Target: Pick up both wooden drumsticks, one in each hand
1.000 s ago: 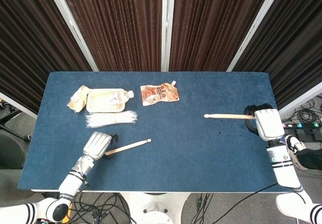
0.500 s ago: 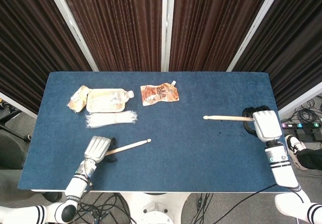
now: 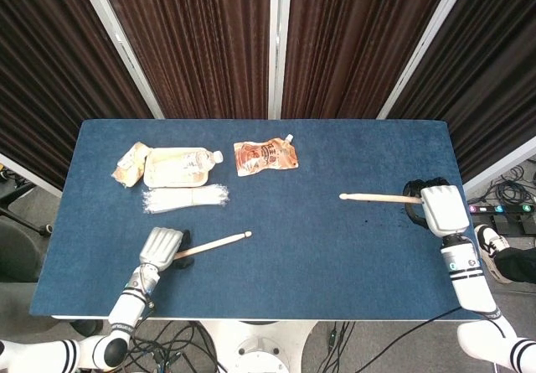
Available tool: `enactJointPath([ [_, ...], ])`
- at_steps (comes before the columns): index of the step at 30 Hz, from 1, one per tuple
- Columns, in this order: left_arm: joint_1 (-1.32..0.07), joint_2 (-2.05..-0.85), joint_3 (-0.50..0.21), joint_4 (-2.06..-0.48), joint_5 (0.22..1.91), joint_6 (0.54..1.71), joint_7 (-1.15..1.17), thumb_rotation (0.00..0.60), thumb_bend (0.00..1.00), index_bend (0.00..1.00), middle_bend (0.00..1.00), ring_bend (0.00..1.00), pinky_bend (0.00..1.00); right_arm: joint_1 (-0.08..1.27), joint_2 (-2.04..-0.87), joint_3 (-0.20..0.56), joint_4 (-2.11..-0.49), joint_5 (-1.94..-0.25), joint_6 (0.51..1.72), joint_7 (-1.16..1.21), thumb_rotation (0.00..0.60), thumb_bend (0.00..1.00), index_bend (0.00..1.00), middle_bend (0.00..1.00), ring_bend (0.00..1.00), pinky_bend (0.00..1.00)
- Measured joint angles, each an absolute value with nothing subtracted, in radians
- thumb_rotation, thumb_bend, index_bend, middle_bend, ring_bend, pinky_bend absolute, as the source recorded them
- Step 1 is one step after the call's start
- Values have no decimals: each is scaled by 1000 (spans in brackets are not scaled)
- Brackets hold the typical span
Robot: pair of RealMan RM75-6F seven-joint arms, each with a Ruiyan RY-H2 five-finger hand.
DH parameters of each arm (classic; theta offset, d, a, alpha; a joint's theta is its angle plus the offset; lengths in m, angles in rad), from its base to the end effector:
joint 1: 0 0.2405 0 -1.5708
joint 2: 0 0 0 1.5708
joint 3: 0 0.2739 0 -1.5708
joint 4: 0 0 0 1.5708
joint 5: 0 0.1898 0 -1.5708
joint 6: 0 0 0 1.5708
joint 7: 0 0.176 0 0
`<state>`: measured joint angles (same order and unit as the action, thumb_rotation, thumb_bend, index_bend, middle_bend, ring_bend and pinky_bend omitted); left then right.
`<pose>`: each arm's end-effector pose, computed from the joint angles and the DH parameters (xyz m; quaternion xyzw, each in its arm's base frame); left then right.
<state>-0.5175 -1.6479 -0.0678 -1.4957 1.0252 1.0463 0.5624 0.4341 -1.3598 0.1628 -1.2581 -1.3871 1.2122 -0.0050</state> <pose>-0.2328 0.3032 -0.0493 -0.7341 -0.4318 -0.2595 0.4553 -0.2923 -0.3528 0.1237 0.6500 -0.3345 0.3924 0.5582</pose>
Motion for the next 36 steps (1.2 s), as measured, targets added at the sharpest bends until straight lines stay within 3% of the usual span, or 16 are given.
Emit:
enactJointPath([
  [15,-525,-1657,-54,-1469,1034,1045,555,455,316,466,581,680,726,439,-1366,161,-1252,-1382,1203,-8,600,470,723,654,498,373],
  [20,-523,-1663,-51,-1456,1044,1045,539,501,339,479,588,679,726,441,-1369,161,-1253,-1380,1200,-14,600,470,723,654,498,373],
  [24,-522,-1664,-47,-1446,1055,1045,530,597,353,494,602,688,726,441,-1370,161,-1254,-1379,1199,-17,600,470,723,654,498,373],
  [36,-516,-1640,-48,-1439,1133,1043,390,600,480,586,674,707,726,424,-1365,152,-1267,-1370,1205,-15,600,471,724,654,499,373],
])
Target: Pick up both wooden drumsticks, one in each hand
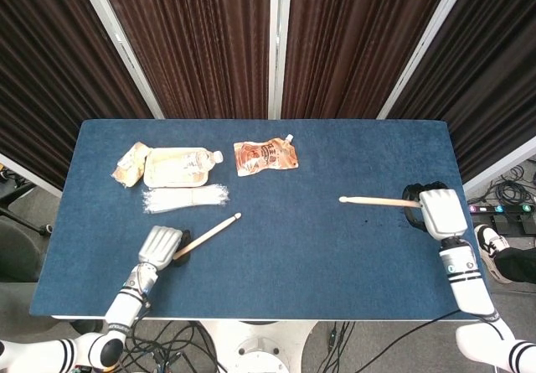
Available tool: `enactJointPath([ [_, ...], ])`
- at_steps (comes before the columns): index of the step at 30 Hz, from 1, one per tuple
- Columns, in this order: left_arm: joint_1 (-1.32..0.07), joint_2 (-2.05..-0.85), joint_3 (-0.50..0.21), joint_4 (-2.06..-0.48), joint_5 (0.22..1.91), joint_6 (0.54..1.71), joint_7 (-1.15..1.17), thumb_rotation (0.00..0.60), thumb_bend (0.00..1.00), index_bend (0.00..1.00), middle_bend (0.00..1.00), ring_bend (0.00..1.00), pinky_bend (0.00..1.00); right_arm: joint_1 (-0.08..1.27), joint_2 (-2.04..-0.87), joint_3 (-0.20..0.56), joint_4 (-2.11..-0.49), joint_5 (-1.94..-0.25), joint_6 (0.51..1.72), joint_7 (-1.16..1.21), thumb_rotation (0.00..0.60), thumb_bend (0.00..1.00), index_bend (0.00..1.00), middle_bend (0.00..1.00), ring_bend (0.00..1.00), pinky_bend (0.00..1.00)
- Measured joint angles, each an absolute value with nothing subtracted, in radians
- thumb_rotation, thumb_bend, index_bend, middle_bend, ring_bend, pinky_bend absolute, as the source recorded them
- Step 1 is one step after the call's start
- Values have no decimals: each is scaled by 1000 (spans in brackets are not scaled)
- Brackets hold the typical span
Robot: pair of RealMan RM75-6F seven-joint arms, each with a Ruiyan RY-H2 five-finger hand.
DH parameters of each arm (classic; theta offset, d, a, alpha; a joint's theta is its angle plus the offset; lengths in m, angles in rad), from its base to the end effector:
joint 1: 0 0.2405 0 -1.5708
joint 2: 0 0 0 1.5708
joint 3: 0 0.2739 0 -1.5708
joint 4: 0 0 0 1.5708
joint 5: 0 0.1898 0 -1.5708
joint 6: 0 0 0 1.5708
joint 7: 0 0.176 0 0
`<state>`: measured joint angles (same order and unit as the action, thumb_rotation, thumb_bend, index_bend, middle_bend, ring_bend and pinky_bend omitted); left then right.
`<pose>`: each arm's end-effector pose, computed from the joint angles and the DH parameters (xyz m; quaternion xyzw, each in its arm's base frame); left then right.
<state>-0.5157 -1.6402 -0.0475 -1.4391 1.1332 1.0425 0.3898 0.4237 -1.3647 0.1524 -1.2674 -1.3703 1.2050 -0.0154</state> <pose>-0.2350 0.3059 -0.0456 -0.7271 -0.4390 -0.2969 0.4364 -0.2979 -0.3475 0.1184 0.6486 -0.3471 0.3831 0.5586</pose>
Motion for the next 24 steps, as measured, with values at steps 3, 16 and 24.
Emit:
enactJointPath([
  [3,-517,-1618,-52,-1440,1174,1033,303,600,487,606,692,707,726,416,-1361,150,-1277,-1368,1206,5,600,496,724,654,501,373],
  [16,-564,-1556,-79,-1392,1426,1047,-94,600,498,633,708,706,726,385,-1350,121,-1360,-1400,1210,155,600,522,743,657,514,373],
  [24,-652,-1557,-118,-1359,1529,1053,-269,600,498,633,708,706,726,401,-1413,119,-1467,-1441,1209,251,600,527,762,663,523,373],
])
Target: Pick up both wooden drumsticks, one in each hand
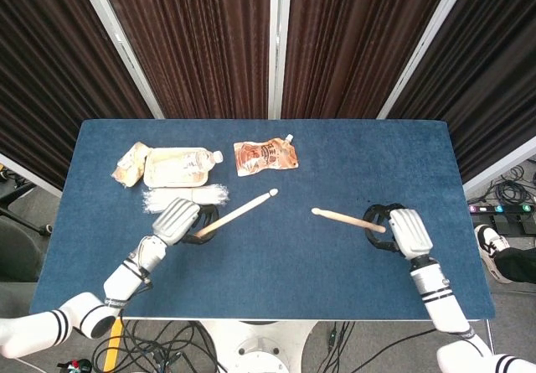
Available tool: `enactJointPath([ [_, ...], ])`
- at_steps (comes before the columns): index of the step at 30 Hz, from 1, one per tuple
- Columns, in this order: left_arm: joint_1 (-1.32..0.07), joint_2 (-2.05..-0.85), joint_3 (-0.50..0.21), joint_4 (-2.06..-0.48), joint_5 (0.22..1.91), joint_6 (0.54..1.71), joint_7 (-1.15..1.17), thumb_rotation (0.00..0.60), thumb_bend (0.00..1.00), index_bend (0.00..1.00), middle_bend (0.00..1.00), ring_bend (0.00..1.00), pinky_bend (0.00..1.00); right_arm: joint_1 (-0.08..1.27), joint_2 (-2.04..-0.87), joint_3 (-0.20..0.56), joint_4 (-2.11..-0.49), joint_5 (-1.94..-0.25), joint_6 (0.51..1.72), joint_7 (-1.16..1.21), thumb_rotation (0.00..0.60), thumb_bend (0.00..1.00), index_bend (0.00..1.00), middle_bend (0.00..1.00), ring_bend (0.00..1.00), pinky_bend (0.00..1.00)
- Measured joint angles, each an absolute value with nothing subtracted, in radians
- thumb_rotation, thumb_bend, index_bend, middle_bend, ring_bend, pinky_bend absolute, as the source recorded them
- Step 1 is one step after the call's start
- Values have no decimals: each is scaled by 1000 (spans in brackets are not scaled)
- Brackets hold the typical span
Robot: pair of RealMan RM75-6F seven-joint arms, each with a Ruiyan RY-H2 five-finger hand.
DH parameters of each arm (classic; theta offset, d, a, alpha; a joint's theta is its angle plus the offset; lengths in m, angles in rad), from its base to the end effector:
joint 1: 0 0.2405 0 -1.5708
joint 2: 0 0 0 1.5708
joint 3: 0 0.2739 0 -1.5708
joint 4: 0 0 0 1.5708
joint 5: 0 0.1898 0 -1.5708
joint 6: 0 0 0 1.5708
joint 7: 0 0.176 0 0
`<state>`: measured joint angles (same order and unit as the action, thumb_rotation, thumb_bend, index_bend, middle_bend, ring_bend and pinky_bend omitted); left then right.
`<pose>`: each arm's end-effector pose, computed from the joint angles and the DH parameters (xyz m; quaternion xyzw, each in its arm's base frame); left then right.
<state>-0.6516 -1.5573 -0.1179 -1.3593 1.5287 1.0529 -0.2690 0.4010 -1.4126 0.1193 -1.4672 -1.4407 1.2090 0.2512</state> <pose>-0.1604 0.3530 -0.0045 -0.7033 -0.4358 -0.4872 0.2795 -0.2502 -0.3142 0.0666 0.5999 -0.4896 0.4915 0.3986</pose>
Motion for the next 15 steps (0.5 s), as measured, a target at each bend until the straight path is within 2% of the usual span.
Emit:
enactJointPath([
  [15,-765,-1594,-165,-1346,1585,1067,-425,600,497,633,709,706,725,473,-1611,162,-1514,-1433,1173,319,600,571,774,672,529,366],
])
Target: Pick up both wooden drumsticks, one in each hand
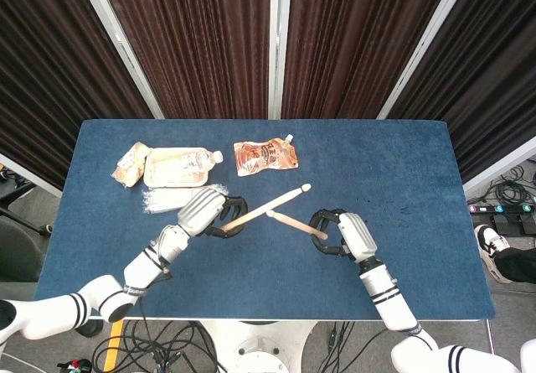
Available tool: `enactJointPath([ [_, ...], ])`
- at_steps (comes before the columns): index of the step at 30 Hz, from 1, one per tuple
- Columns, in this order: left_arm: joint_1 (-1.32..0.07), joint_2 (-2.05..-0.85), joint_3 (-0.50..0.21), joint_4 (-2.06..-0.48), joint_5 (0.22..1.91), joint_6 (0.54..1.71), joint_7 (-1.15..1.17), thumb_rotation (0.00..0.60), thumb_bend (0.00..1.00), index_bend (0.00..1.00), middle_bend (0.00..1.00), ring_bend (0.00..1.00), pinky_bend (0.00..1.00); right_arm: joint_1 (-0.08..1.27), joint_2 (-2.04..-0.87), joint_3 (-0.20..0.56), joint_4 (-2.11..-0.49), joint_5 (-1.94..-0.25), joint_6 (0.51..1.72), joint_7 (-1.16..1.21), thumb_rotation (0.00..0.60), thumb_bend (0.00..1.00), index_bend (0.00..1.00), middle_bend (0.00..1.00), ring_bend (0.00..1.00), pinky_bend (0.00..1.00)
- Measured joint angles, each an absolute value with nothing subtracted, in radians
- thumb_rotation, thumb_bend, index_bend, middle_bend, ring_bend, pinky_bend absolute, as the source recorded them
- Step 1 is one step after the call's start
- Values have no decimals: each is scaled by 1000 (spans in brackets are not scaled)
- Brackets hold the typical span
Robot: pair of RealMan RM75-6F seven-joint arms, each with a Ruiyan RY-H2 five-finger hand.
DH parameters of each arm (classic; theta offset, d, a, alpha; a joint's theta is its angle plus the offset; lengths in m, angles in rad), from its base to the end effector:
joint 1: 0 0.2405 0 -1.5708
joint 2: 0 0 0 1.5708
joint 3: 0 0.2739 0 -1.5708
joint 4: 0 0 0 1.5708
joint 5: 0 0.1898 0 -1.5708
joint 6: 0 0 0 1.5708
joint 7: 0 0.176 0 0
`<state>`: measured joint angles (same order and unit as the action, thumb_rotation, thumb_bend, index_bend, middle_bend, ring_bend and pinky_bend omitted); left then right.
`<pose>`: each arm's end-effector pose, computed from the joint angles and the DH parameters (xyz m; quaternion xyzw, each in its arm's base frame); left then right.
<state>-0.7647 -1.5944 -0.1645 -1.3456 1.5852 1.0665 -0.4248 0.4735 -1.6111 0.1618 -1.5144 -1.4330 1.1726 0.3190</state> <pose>-0.1006 0.3680 -0.0068 -0.6918 -0.4296 -0.5465 0.1955 -0.1770 -0.3153 0.0010 0.5565 -0.5543 0.5554 0.2733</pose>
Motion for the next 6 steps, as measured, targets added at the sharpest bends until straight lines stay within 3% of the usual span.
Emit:
enactJointPath([
  [6,-783,-1595,-164,-1352,1595,1086,-453,600,497,633,709,706,725,488,-1649,176,-1502,-1430,1179,324,600,571,778,674,531,361],
])
